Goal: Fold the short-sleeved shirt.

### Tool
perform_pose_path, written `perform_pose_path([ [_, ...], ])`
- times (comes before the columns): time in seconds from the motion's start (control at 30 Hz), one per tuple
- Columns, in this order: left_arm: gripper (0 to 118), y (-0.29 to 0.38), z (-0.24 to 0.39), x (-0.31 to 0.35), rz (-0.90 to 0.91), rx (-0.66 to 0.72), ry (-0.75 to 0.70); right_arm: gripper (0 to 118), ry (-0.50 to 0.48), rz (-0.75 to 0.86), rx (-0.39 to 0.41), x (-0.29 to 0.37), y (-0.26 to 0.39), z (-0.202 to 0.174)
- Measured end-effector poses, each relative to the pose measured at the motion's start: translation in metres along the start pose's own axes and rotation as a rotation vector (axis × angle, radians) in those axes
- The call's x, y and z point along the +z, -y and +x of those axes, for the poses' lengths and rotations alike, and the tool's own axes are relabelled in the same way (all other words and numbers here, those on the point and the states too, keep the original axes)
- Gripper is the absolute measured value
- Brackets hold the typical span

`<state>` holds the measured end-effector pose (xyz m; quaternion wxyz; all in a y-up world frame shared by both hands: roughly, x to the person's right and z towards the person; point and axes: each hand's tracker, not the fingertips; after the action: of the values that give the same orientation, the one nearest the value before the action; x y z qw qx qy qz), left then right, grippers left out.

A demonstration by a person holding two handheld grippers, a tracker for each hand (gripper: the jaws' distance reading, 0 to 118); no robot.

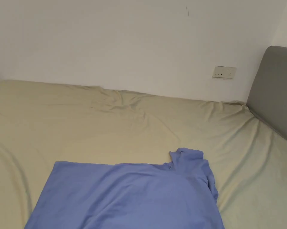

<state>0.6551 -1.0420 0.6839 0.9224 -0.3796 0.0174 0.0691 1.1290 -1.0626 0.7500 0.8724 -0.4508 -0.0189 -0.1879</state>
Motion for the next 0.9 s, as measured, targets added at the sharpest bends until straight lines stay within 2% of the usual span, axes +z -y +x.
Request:
perform_pose_path([
  [0.07, 113, -0.002, 0.001, 0.013, 0.055, -0.011, -0.025, 115, 0.026, 0.091, 0.035, 0.020, -0.005, -0.006],
  [0.17, 116, -0.012, -0.004, 0.033, 0.095, 0.041, -0.008, 117, -0.053, 0.261, -0.007, 0.053, -0.018, -0.014],
  [0.23, 116, -0.016, -0.001, 0.044, 0.155, 0.040, -0.029, 118, -0.049, 0.323, -0.041, 0.065, -0.024, -0.019],
  [0.27, 114, -0.019, 0.000, 0.050, 0.176, 0.034, -0.034, 118, -0.046, 0.327, -0.043, 0.071, -0.027, -0.022],
  [0.3, 104, -0.021, 0.000, 0.056, 0.212, 0.048, -0.040, 116, -0.045, 0.322, -0.036, 0.075, -0.029, -0.025],
  [0.33, 90, -0.023, 0.001, 0.061, 0.251, 0.062, -0.048, 105, -0.036, 0.341, -0.018, 0.078, -0.030, -0.028],
  [0.37, 73, -0.024, 0.002, 0.065, 0.298, 0.078, -0.056, 88, 0.005, 0.380, 0.033, 0.083, -0.029, -0.033],
  [0.4, 45, -0.025, 0.001, 0.066, 0.312, 0.090, -0.057, 63, 0.038, 0.407, 0.075, 0.085, -0.028, -0.037],
  [0.43, 20, -0.027, 0.001, 0.067, 0.289, 0.085, -0.054, 19, 0.073, 0.398, 0.118, 0.086, -0.029, -0.041],
  [0.47, 0, -0.032, 0.002, 0.065, 0.263, 0.086, -0.056, 2, 0.113, 0.388, 0.148, 0.084, -0.029, -0.044],
  [0.53, 0, -0.031, 0.005, 0.062, 0.248, 0.090, -0.062, 2, 0.136, 0.408, 0.147, 0.082, -0.025, -0.045],
  [0.63, 0, -0.022, 0.014, 0.056, 0.197, 0.041, -0.068, 2, 0.093, 0.387, 0.111, 0.079, -0.023, -0.040],
  [0.77, 0, -0.011, 0.008, 0.043, 0.123, 0.117, -0.019, 1, 0.089, 0.372, 0.087, 0.072, -0.016, -0.037],
  [0.9, 0, -0.001, 0.004, 0.030, 0.081, 0.068, -0.087, 1, 0.072, 0.352, 0.065, 0.069, -0.012, -0.035],
])
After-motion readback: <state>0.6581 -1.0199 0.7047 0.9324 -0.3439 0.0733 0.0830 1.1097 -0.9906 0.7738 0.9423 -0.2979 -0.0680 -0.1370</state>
